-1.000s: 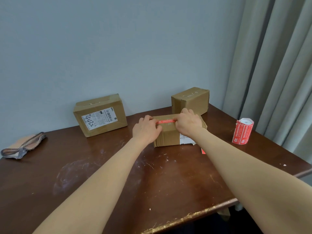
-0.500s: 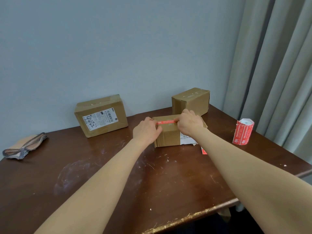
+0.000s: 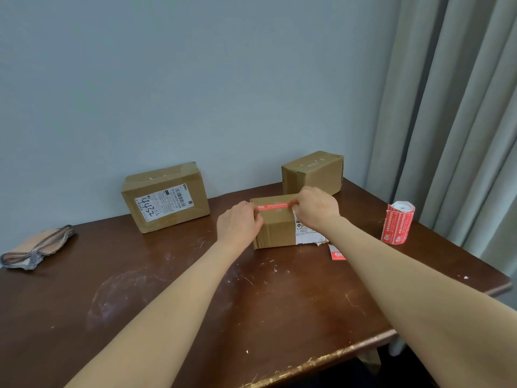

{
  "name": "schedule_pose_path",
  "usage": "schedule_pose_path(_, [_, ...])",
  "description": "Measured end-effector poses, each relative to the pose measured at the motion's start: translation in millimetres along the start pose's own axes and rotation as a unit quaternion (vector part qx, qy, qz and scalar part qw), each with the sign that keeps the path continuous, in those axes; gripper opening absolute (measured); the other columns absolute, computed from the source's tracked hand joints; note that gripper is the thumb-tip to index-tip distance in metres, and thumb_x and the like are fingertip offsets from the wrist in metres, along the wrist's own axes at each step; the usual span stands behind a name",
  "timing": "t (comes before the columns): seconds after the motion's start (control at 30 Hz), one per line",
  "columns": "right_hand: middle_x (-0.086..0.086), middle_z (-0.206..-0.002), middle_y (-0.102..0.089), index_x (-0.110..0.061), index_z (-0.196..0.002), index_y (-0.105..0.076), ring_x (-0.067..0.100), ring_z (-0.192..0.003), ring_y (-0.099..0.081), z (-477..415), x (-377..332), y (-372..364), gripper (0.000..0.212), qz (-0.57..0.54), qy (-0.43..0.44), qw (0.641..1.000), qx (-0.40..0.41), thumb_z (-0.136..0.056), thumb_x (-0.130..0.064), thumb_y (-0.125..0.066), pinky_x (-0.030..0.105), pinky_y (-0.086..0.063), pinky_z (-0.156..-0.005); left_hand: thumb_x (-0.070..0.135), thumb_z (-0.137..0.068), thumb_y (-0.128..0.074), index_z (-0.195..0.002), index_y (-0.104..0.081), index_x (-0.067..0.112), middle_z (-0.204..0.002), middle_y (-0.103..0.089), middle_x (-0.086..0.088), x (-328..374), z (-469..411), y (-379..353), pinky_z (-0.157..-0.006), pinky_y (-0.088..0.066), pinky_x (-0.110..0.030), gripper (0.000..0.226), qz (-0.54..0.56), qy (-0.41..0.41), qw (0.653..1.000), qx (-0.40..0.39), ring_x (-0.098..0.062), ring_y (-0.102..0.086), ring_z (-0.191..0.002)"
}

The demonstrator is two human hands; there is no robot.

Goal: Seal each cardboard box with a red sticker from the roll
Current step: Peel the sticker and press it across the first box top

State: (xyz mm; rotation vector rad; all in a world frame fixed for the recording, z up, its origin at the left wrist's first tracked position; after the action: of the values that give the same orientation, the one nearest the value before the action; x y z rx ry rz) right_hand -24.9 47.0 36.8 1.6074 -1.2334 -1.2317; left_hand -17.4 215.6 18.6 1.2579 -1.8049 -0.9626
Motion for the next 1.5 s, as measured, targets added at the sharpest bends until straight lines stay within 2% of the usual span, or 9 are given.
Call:
schedule_pose_path(0.3, [0.007, -0.123, -0.05, -0.027, -0.128, -0.06, 0.027, -0.117, -0.04, -9.4, -2.0, -9.2, 0.043, 0.031, -0.008, 0.999, -0.007, -0.097, -0.015, -0.034, 0.039, -0.036, -0.093, 0.029, -0.099, -0.035, -0.133, -0.052, 0.024, -0.132, -0.051, 0.002, -1.6, -7.9, -1.2, -0.075, -0.05, -0.032, 0.039, 0.02, 0.005, 0.998, -0.054, -0.022, -0.059, -0.105])
schedule_pose_path(0.47, [0.009, -0.123, -0.05, -0.02, -0.121, -0.063, 0.029, -0.117, -0.039, -7.8, 2.4, -10.0, 0.038, 0.054, -0.024, 0.998, -0.016, -0.094, -0.015, -0.037, 0.039, -0.035, -0.095, 0.037, -0.098, -0.039, -0.127, -0.058, 0.02, -0.116, -0.064, 0.001, -8.3, -8.2, -2.6, -0.067, -0.045, -0.028, 0.039, 0.04, 0.059, 0.995, -0.069, -0.019, -0.062, -0.099])
schedule_pose_path(0.53, [0.011, -0.128, -0.048, -0.016, -0.128, -0.056, 0.03, -0.12, -0.039, -5.9, 8.8, -5.7, 0.038, 0.047, -0.051, 0.998, 0.004, -0.093, -0.016, -0.042, 0.039, -0.036, -0.096, 0.043, -0.097, -0.043, -0.133, -0.051, 0.017, -0.119, -0.064, -0.002, -14.3, -8.1, -2.5, -0.074, -0.048, -0.031, 0.045, 0.069, 0.098, 0.989, -0.083, -0.021, -0.062, -0.105])
schedule_pose_path(0.73, [0.019, -0.137, -0.041, -0.007, -0.131, -0.046, 0.036, -0.124, -0.04, 0.7, 38.4, 10.2, 0.042, -0.142, -0.207, 0.968, 0.018, -0.093, -0.024, -0.049, 0.044, -0.041, -0.095, 0.026, -0.098, -0.044, -0.143, -0.034, 0.003, -0.135, -0.052, -0.014, -15.7, -12.8, 12.9, -0.089, -0.043, -0.033, 0.052, 0.186, 0.197, 0.957, -0.107, -0.029, -0.051, -0.122])
schedule_pose_path(0.87, [0.013, -0.103, -0.057, -0.006, -0.101, -0.055, 0.027, -0.091, -0.054, 5.7, 46.6, 8.5, 0.025, -0.274, -0.244, 0.93, -0.016, -0.088, -0.027, -0.057, 0.038, -0.049, -0.08, 0.025, -0.1, -0.042, -0.141, -0.035, -0.005, -0.141, -0.045, -0.019, -3.3, -9.6, 19.6, -0.096, -0.04, -0.036, 0.051, 0.255, 0.22, 0.931, -0.144, -0.03, -0.047, -0.124])
schedule_pose_path(1.07, [0.013, -0.118, -0.06, 0.0, -0.127, -0.049, 0.028, -0.1, -0.056, 12.0, 39.6, 2.6, 0.051, -0.311, -0.261, 0.911, -0.072, -0.092, -0.037, -0.057, 0.035, -0.044, -0.076, 0.033, -0.099, -0.047, -0.142, -0.032, -0.001, -0.142, -0.042, -0.014, 2.6, 3.5, 14.0, -0.092, -0.045, -0.035, 0.057, 0.338, 0.255, 0.885, -0.196, -0.028, -0.046, -0.124])
schedule_pose_path(1.27, [0.011, -0.117, -0.061, -0.002, -0.125, -0.051, 0.028, -0.106, -0.058, 8.9, 40.5, -0.2, 0.062, -0.398, -0.264, 0.878, -0.026, -0.086, -0.048, -0.063, 0.036, -0.049, -0.084, 0.037, -0.097, -0.046, -0.143, -0.034, 0.005, -0.142, -0.042, -0.013, -8.0, -2.5, 25.4, -0.094, -0.043, -0.041, 0.058, 0.379, 0.288, 0.861, -0.177, -0.031, -0.046, -0.123])
schedule_pose_path(1.43, [0.006, -0.122, -0.064, -0.009, -0.129, -0.052, 0.026, -0.111, -0.059, 2.3, 37.1, 7.0, 0.11, -0.53, -0.229, 0.817, 0.005, -0.043, -0.071, -0.08, 0.044, -0.049, -0.098, 0.041, -0.092, -0.052, -0.136, -0.043, 0.005, -0.135, -0.048, -0.009, -22.5, -19.5, 43.7, -0.097, -0.039, -0.04, 0.057, 0.453, 0.312, 0.829, -0.103, -0.03, -0.046, -0.123])
schedule_pose_path(1.5, [0.007, -0.135, -0.055, -0.007, -0.14, -0.043, 0.026, -0.124, -0.051, 3.2, 31.6, 13.6, 0.101, -0.546, -0.212, 0.81, 0.011, -0.062, -0.059, -0.08, 0.042, -0.04, -0.107, 0.041, -0.092, -0.051, -0.12, -0.052, 0.005, -0.121, -0.054, -0.007, -28.1, -26.0, 45.2, -0.098, -0.041, -0.04, 0.046, 0.47, 0.319, 0.819, -0.08, -0.029, -0.049, -0.117])
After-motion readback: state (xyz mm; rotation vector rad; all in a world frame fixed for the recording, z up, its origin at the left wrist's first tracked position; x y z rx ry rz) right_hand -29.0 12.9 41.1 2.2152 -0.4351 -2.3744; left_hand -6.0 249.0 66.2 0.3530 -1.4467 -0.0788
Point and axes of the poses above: each hand's wrist, its own z-axis away from the middle knuckle, its own y-axis out of the back of the hand, x = y × z, the point moved 3 cm from there along -z, towards the middle knuckle
